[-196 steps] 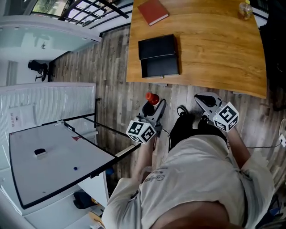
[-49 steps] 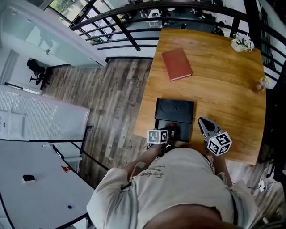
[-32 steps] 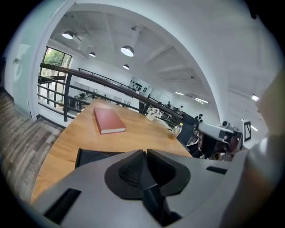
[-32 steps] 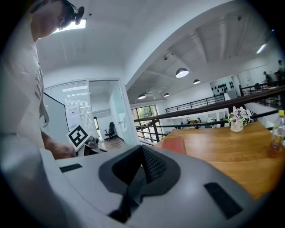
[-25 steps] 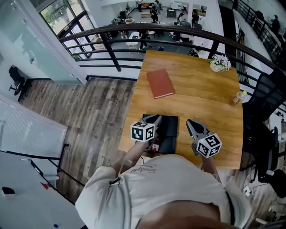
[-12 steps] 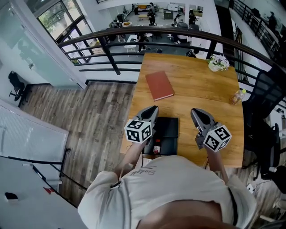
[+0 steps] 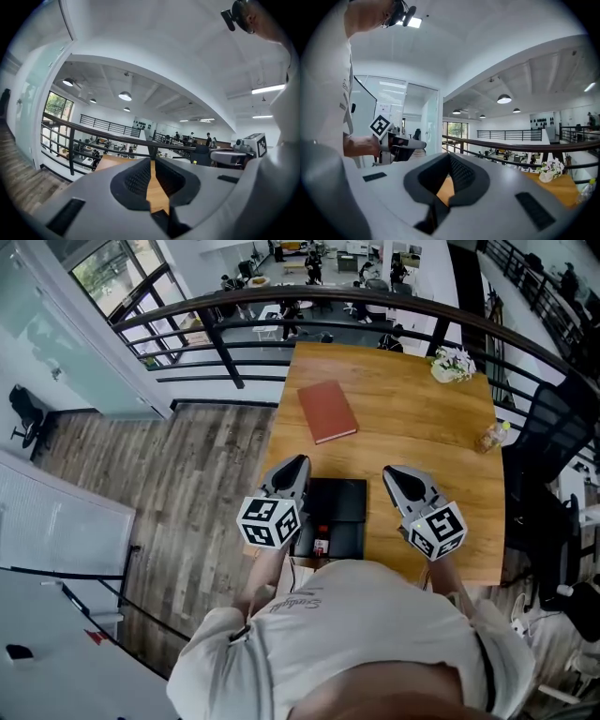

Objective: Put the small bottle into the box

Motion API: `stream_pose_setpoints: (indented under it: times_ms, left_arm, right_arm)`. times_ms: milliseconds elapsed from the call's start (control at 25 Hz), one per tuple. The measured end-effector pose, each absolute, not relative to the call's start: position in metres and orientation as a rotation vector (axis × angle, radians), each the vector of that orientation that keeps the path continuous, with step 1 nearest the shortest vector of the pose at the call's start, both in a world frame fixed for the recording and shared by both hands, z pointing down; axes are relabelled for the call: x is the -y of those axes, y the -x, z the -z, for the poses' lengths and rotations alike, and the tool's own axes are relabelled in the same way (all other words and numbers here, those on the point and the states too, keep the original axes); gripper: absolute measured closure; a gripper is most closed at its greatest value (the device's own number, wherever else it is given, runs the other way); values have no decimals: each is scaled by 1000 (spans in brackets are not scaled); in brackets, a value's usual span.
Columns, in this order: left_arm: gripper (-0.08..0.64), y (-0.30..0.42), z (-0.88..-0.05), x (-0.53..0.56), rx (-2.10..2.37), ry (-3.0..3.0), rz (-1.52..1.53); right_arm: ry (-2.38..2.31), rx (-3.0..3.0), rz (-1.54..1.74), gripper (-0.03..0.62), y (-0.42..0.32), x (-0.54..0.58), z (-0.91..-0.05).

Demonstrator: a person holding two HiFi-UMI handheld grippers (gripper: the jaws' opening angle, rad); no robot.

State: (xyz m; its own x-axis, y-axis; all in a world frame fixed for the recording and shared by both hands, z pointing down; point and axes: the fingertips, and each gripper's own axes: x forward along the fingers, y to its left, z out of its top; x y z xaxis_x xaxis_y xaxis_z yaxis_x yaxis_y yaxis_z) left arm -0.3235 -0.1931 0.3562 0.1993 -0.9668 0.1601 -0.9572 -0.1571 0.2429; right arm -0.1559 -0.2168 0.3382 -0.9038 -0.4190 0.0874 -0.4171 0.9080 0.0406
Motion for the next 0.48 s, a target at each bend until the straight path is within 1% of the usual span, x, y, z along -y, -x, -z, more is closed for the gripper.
stream_pose_setpoints:
  times_ms: [240, 480]
  left_arm:
    - [520, 332, -374, 190, 1782, -2130, 72]
    - [520, 316, -373, 190, 1752, -2163, 50]
  right_arm:
    - [-677, 2970, -3, 598, 152, 213, -343]
    - [-770, 2982, -112, 598, 135, 221, -348]
